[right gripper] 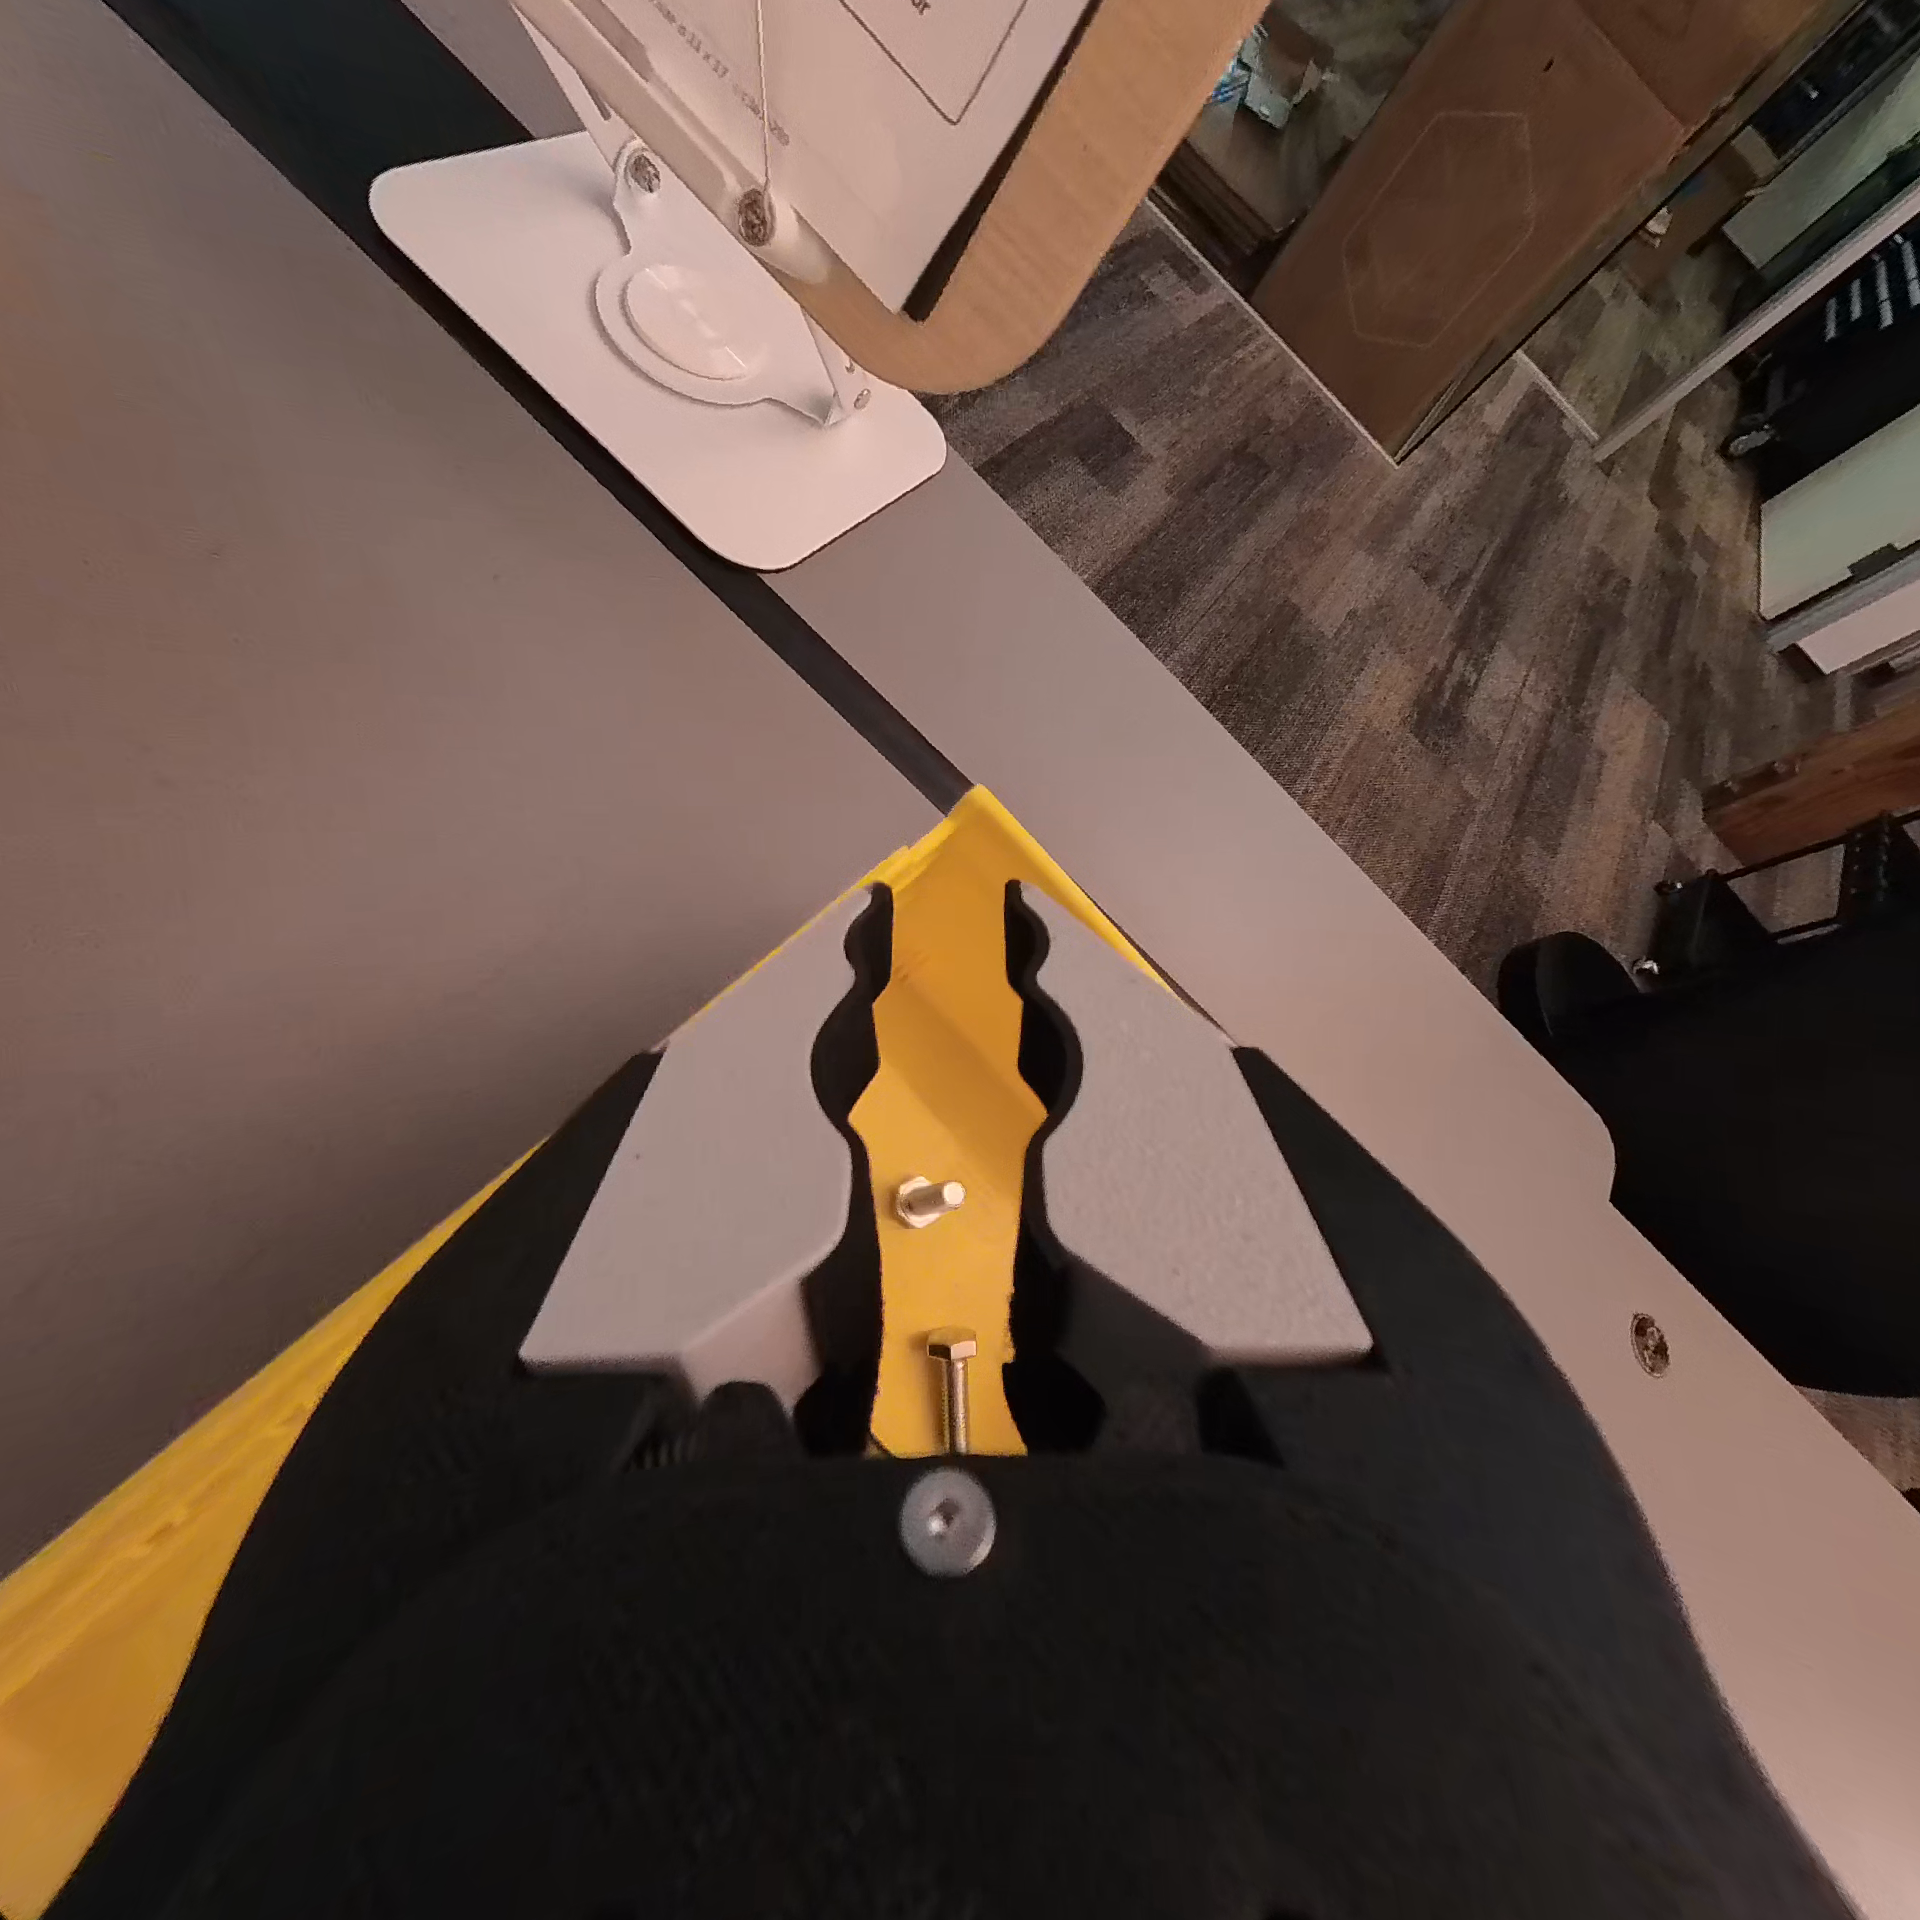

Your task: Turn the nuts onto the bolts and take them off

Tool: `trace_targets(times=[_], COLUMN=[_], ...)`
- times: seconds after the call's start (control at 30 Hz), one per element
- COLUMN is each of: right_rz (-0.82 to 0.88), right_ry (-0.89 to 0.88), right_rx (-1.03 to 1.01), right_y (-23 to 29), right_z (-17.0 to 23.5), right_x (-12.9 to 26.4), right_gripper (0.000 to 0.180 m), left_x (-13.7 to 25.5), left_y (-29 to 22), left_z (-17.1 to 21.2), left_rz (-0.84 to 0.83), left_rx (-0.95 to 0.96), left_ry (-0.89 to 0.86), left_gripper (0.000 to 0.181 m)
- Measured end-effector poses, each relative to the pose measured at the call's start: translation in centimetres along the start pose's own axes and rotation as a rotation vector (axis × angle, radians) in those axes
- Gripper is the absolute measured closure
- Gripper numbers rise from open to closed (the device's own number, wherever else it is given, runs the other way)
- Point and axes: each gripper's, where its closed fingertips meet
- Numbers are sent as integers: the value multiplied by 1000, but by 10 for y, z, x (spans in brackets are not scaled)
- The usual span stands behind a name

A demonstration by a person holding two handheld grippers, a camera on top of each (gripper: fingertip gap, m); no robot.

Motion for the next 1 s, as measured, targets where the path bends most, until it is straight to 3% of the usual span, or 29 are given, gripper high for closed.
trace_targets(times=[0.17,0.27,0.4,0.6,0.7,1.0], right_rz=[-7,-49,-227,-861,-1055,-1221], right_ry=[-29,-95,-303,-756,-755,-673], right_rx=[30,48,55,-133,-222,-288], right_y=[10,29,71,149,162,196], right_z=[-10,-31,-76,-143,-147,-144], right_x=[1,7,46,169,189,185], right_gripper=[159,159,158,159,162,167], left_x=[80,116,124,123,124,134], left_y=[-112,-200,-280,-345,-354,-356], left_z=[-75,-80,-58,-51,-54,-55], left_rz=[205,466,804,1086,1122,1100], left_rx=[-405,-667,-819,-791,-770,-812], left_ry=[-497,-696,-655,-606,-629,-714], left_gripper=[173,173,173,173,173,173])
Point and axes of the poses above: each gripper's, where its closed fingertips meet, x back along the fingers, z out of its underside, y = z × x across the jaws, and after that the axes turned 12 degrees about -x, right-handed
